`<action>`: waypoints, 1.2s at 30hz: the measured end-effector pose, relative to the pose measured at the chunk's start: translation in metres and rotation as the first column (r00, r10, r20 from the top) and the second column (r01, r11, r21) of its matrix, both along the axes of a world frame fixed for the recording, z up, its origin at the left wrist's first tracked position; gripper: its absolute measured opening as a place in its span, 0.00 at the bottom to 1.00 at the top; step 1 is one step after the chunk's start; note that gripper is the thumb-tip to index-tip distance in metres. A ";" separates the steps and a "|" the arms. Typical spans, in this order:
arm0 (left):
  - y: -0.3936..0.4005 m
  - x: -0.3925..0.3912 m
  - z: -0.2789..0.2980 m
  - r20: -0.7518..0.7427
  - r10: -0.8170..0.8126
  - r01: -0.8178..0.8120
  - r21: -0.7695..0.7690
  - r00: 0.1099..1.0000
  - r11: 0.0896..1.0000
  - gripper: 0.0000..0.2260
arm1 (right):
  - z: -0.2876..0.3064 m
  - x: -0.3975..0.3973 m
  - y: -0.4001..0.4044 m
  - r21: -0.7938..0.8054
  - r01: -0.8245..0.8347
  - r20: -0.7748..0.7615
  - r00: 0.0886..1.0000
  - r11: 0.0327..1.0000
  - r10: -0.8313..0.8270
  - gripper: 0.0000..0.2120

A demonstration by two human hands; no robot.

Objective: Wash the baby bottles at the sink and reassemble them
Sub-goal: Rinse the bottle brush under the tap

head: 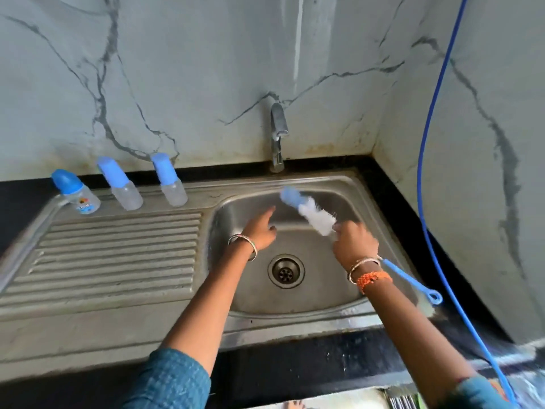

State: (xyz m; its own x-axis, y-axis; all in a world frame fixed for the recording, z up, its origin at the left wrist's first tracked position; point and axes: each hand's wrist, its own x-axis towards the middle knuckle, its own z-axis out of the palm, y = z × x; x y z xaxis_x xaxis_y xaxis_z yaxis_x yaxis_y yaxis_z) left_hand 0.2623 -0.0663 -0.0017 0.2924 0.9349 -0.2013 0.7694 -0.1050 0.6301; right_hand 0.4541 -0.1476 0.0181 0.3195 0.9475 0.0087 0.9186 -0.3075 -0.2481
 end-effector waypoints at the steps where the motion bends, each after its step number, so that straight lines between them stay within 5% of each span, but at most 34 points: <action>1: -0.002 0.002 -0.001 -0.023 -0.076 0.075 -0.057 0.997 0.996 0.26 | -0.004 -0.003 -0.004 -0.117 -0.030 0.057 0.998 0.993 0.037 0.13; 3: -0.007 0.003 -0.003 -0.092 -0.188 0.178 -0.106 0.978 0.978 0.25 | -0.012 -0.003 -0.009 -0.156 0.006 0.087 0.996 0.988 0.008 0.12; 6: -0.010 -0.001 0.001 -0.101 -0.075 0.089 0.140 0.992 0.986 0.28 | -0.006 0.007 -0.003 0.045 0.091 0.039 0.995 0.995 -0.092 0.08; 8: -0.009 -0.006 0.000 -0.120 -0.061 0.082 0.186 0.991 0.979 0.33 | -0.005 0.011 -0.002 0.014 0.071 0.059 0.996 0.997 -0.072 0.10; 10: -0.013 -0.007 -0.001 -0.438 -0.232 0.273 0.032 0.869 0.961 0.38 | -0.010 0.007 -0.005 -0.197 0.012 0.135 0.991 0.980 0.015 0.13; 12: -0.014 -0.007 -0.013 -0.654 -0.267 0.384 0.039 0.708 0.922 0.44 | -0.013 0.010 -0.003 -0.211 0.006 0.134 0.991 0.977 0.022 0.13; 16: -0.008 -0.003 -0.019 -0.617 -0.147 0.427 0.336 0.773 0.839 0.40 | -0.008 0.010 0.016 -0.065 -0.070 0.042 0.996 0.995 0.073 0.10; 20: 0.017 -0.004 -0.010 -0.577 -0.084 0.397 0.442 0.813 0.804 0.23 | -0.004 0.007 0.041 0.025 -0.257 -0.095 0.961 0.966 0.258 0.13; 25: 0.065 -0.025 -0.004 -0.425 0.055 0.256 0.639 0.903 0.725 0.16 | -0.006 0.025 0.100 0.163 -0.334 -0.237 0.900 0.928 0.366 0.10; 32: 0.149 -0.038 -0.018 -0.615 0.129 0.249 0.491 0.778 0.835 0.17 | -0.043 0.049 0.200 0.265 -0.208 -0.356 0.886 0.942 0.296 0.07; 36: 0.189 -0.038 -0.028 -0.705 0.117 0.275 0.417 0.700 0.866 0.22 | -0.063 0.046 0.253 0.247 -0.177 -0.230 0.944 0.953 0.235 0.08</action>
State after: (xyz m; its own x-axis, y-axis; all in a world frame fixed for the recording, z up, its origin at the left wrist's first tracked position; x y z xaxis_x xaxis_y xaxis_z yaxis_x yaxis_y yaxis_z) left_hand 0.2241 0.1229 -0.0294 0.3286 0.9420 0.0681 0.9251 -0.3065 -0.2241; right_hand 0.5002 0.1058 -0.0452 0.1363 0.9762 0.1689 0.8532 -0.0290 -0.5208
